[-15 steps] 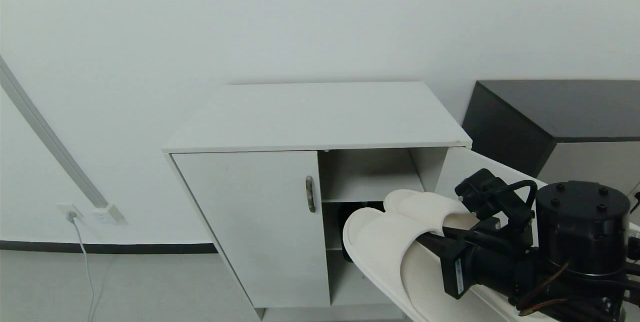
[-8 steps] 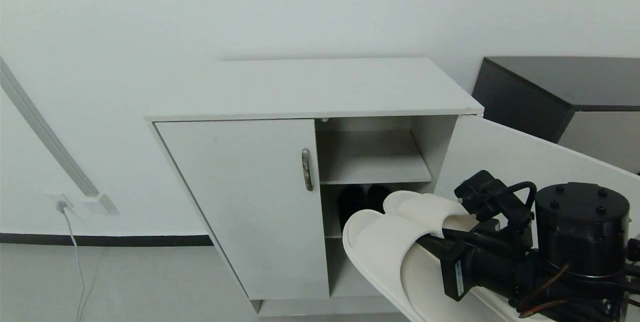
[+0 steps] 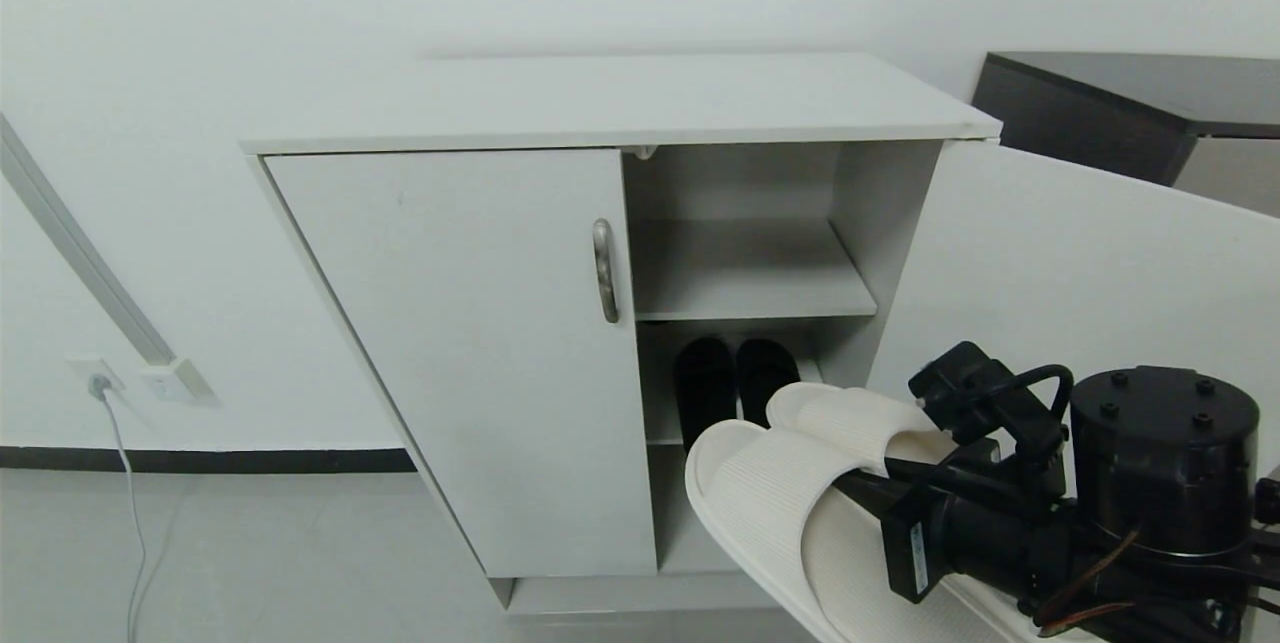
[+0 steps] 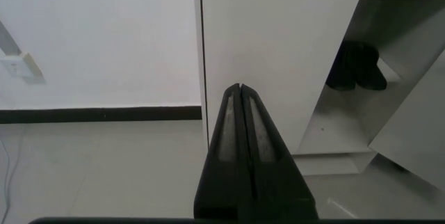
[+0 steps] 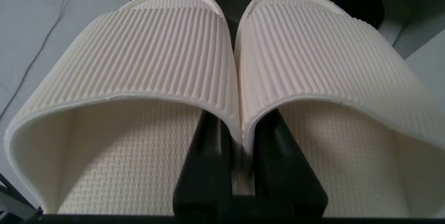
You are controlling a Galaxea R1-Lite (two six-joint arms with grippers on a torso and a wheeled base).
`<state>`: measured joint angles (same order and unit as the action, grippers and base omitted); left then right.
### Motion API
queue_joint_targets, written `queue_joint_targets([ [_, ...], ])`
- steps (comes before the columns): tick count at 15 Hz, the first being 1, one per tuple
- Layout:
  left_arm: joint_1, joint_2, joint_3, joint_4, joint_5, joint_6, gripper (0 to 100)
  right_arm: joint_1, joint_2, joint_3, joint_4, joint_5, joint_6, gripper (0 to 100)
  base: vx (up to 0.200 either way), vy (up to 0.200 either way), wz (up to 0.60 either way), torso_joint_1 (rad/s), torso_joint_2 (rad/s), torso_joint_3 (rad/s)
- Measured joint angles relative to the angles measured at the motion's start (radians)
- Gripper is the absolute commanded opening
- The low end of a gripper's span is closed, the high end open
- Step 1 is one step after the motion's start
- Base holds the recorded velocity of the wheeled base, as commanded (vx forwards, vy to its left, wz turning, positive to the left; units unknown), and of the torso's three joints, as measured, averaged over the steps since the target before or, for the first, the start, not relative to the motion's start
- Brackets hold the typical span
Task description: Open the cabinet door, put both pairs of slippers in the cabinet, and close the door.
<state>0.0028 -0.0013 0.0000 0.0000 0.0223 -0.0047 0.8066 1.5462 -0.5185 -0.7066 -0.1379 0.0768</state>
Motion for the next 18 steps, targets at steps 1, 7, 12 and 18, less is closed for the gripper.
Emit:
queue_joint_targets([
  [1,0.0,0.0,0.0,0.0,0.0,-0.001,0,0.0,0.0,0.0,0.0,0.0,0.0,0,0.0,0.0,0.0,-0.051,0.45,0.378],
  [7,0.0,0.0,0.0,0.0,0.0,0.0,0,0.001,0.002,0.002,0.0,0.0,0.0,0,0.0,0.0,0.0,-0.015,0.34,0.319],
  [12,0.0,0.0,0.0,0.0,0.0,0.0,0,0.001,0.003,0.007,0.0,0.001,0.0,0,0.0,0.0,0.0,0.001,0.01,0.014],
  [18,0.0,0.0,0.0,0.0,0.0,0.0,0,0.002,0.025,0.01,-0.056,0.002,-0.001,0,0.0,0.0,0.0,0.0,0.0,0.0],
])
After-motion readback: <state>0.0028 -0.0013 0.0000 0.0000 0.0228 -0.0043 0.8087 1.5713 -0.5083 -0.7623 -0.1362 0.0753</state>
